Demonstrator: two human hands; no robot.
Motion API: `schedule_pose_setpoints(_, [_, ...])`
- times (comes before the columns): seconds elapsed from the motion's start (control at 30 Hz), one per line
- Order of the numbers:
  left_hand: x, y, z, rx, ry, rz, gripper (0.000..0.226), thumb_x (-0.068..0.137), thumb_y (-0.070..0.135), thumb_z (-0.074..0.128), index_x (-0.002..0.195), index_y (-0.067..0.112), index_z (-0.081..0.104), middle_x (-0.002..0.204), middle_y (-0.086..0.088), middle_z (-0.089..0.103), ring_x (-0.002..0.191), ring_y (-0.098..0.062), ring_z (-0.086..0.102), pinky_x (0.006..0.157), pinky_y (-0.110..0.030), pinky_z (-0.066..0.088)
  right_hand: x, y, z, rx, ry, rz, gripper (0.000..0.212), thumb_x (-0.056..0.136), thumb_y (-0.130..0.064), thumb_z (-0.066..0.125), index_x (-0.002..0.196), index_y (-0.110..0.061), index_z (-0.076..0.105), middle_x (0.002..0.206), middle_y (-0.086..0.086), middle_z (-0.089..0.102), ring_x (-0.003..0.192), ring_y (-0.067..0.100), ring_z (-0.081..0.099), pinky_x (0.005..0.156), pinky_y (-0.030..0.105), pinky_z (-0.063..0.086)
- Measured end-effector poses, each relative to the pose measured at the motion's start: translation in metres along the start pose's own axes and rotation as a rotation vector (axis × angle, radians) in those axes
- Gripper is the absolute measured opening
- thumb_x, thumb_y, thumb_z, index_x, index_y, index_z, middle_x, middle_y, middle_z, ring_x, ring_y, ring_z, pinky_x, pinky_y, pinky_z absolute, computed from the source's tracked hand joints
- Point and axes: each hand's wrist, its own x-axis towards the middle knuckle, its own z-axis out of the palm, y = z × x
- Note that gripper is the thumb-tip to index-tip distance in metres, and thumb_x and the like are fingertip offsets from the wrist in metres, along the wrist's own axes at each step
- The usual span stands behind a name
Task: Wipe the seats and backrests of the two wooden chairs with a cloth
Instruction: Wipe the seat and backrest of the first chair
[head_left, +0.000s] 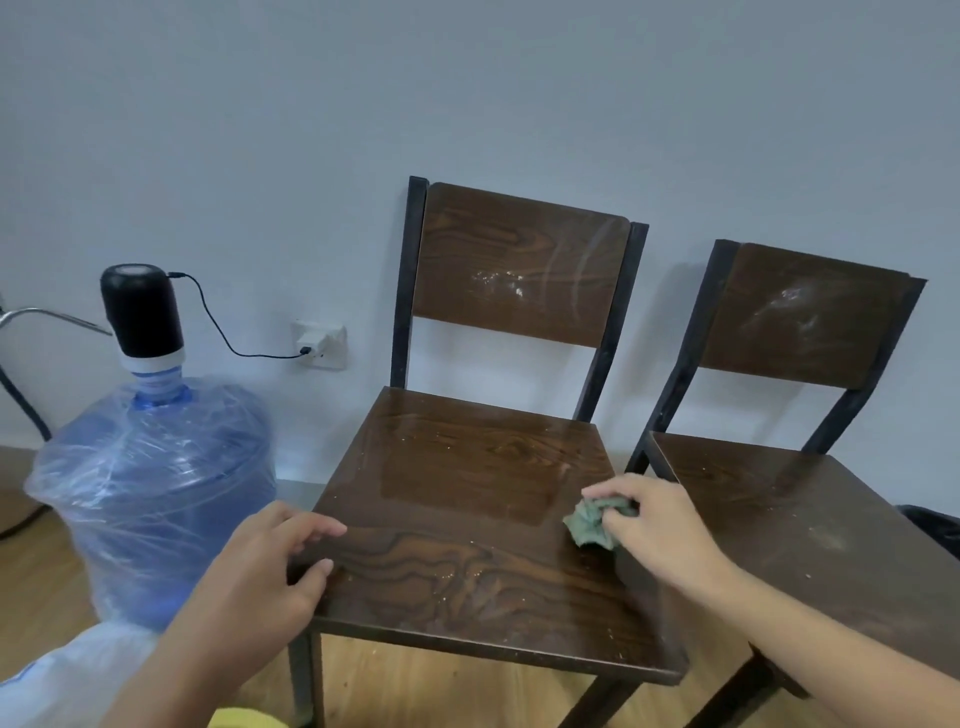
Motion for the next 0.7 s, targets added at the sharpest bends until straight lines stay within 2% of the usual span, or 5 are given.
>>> schedule_pose_setpoints(0.13, [-0.002,0.005,-0.003,0.003,0.009,-0.030,0.036,0.089,0.015,0.076,0.107,0.044,0.065,0.104,0.019,0.059,0.099,-0.001,0.058,0.074,-0.011,0.044,0.060,-0.027,0.051,0.070,0.002,0.028,0.048,0.097,-0.004,0.061,0.143,-0.017,0.058,0.145,0.002,0.059,0.124,0.014,0.058,0.107,0.022,0.046])
schedule_pose_setpoints(0.27, [-0.004,0.006,-0.006,0.005,0.007,-0.030,0.035,0.090,0.016,0.075,0.111,0.041,0.067,0.105,0.018,0.060,0.101,-0.002,0.058,0.076,-0.012,0.044,0.014,-0.064,0.089,0.099,-0.246,-0.202,0.041,0.094,-0.009,0.062,0.130,-0.028,0.067,0.130,-0.009,0.064,0.121,0.007,0.055,0.113,0.032,0.046])
schedule_pose_setpoints(0.43, [-0.007,0.008,-0.009,-0.006,0.017,-0.033,0.033,0.091,0.017,0.073,0.114,0.040,0.068,0.107,0.017,0.059,0.102,-0.001,0.058,0.076,-0.012,0.043,-0.066,-0.080,0.058,0.151,-0.529,-0.362,0.043,0.082,-0.002,0.060,0.105,-0.035,0.077,0.110,-0.014,0.071,0.110,0.003,0.062,0.096,0.014,0.048])
schedule_pose_setpoints(0.53, [-0.009,0.010,-0.010,-0.018,0.005,-0.028,0.032,0.091,0.017,0.073,0.113,0.040,0.067,0.106,0.017,0.059,0.103,-0.002,0.058,0.077,-0.013,0.043,-0.044,-0.051,0.024,0.183,-0.328,-0.177,0.042,0.083,0.005,0.062,0.100,-0.030,0.078,0.101,-0.010,0.073,0.094,-0.001,0.068,0.075,0.010,0.049])
schedule_pose_setpoints(0.7, [-0.010,0.014,-0.004,-0.023,-0.036,-0.017,0.033,0.091,0.016,0.073,0.110,0.043,0.066,0.105,0.018,0.058,0.101,-0.003,0.058,0.078,-0.014,0.044,0.025,0.030,0.002,-0.031,0.031,0.066,0.028,0.090,-0.009,0.069,0.093,-0.037,0.070,0.112,-0.004,0.071,0.099,0.008,0.065,0.072,0.013,0.048])
